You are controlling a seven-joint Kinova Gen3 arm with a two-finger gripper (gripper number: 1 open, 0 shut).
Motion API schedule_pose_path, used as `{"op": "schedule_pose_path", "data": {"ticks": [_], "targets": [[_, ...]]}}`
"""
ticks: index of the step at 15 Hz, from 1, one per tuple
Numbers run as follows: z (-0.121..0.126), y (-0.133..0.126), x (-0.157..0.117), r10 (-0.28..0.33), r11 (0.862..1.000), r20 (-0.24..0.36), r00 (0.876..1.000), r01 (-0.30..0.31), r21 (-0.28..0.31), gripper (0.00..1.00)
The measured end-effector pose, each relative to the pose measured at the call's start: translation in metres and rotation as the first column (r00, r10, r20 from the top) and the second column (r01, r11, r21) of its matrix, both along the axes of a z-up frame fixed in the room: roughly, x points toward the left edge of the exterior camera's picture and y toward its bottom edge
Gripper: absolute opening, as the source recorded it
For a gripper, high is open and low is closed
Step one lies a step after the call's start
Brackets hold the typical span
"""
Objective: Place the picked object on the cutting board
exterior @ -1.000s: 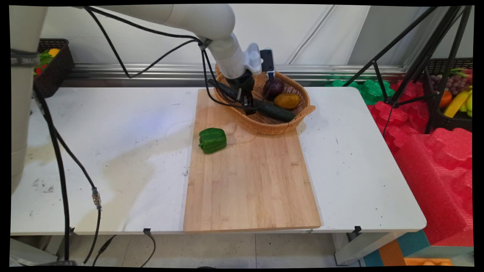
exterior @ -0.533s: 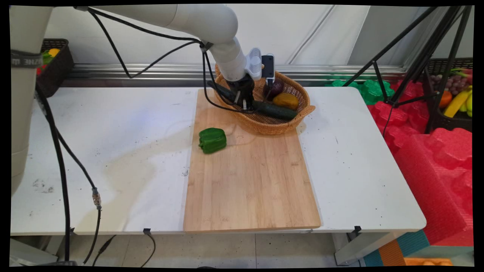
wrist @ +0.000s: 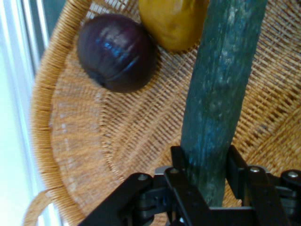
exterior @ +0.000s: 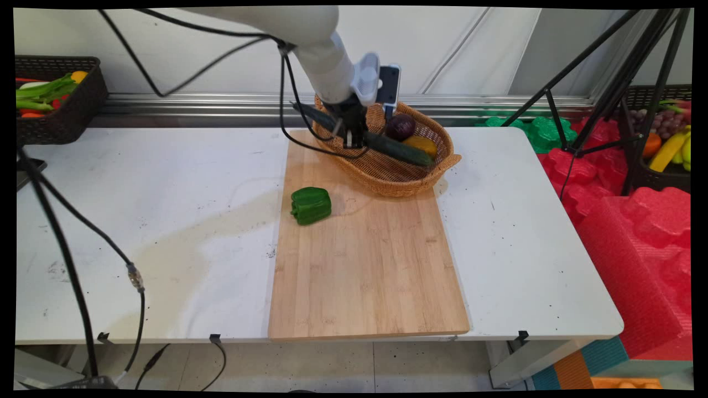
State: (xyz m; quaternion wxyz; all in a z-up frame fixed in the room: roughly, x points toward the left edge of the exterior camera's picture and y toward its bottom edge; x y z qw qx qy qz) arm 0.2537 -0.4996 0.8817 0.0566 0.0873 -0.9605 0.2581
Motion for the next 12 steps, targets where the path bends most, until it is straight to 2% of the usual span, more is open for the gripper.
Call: {"op": "schedule_pose_path", "data": {"ticks": [5, 8, 12], "targets": [[0.048, 0.028, -0.001, -0.012, 0.998, -0.004, 1.0, 0.012, -0.055, 0.0], [0.075, 0.052, -0.002, 0.012, 0.998, -0.054, 0.998, -0.016, -0.067, 0.0], [0.099, 0.087, -0.005, 0.06, 0.997, -0.128, 0.99, -0.066, -0.045, 0.0]]}}
